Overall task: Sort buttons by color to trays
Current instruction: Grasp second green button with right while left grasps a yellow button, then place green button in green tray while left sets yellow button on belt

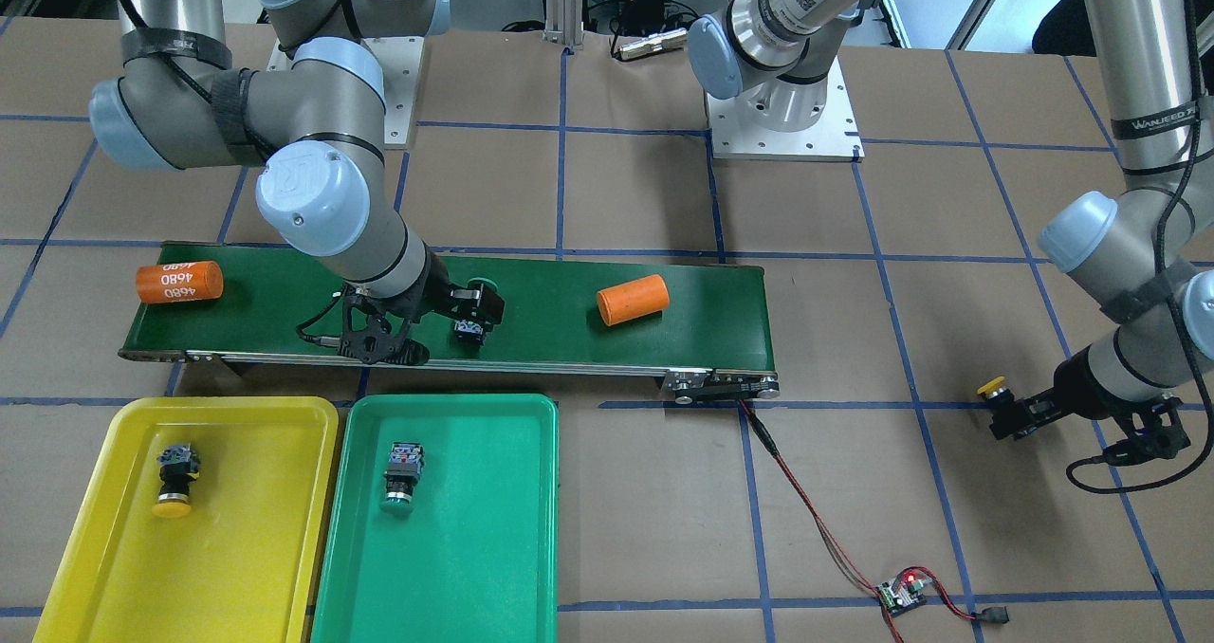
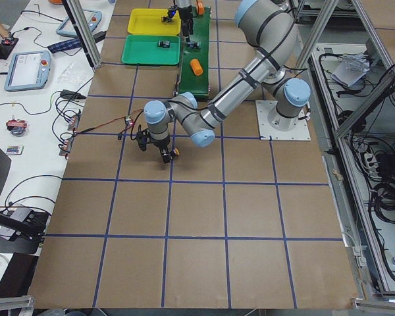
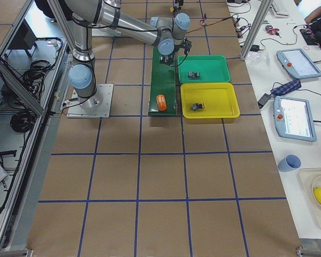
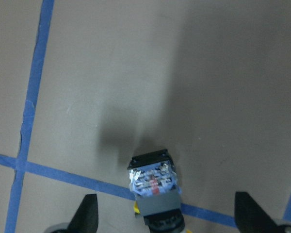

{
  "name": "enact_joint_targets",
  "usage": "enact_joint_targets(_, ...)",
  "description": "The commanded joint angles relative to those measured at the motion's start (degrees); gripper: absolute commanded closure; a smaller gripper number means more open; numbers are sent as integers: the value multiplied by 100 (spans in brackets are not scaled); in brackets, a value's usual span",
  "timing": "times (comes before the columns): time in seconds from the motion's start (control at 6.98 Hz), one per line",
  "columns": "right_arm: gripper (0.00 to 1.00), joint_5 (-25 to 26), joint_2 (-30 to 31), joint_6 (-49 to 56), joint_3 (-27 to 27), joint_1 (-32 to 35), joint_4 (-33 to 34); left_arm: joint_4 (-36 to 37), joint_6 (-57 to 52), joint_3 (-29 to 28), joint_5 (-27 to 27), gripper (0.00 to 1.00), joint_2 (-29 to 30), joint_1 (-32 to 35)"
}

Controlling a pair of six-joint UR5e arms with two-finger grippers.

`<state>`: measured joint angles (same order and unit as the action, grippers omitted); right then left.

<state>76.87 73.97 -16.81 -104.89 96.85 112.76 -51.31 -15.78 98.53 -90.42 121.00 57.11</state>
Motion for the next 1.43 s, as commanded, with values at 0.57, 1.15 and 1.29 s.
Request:
enact_joint_targets(0.57,100,100,-173,-77,56,-61,-78,-1167,598,-27,-64,100,-776,438)
enact_joint_targets(1.15,100,293,-625,28,1344,-114,-18,-2294,136,114,84,100,-1683,2749)
enact_joint_targets(1.29,100,407,-977,29,1783,-114,44,-2357,493,166,538,100,-1755,3153)
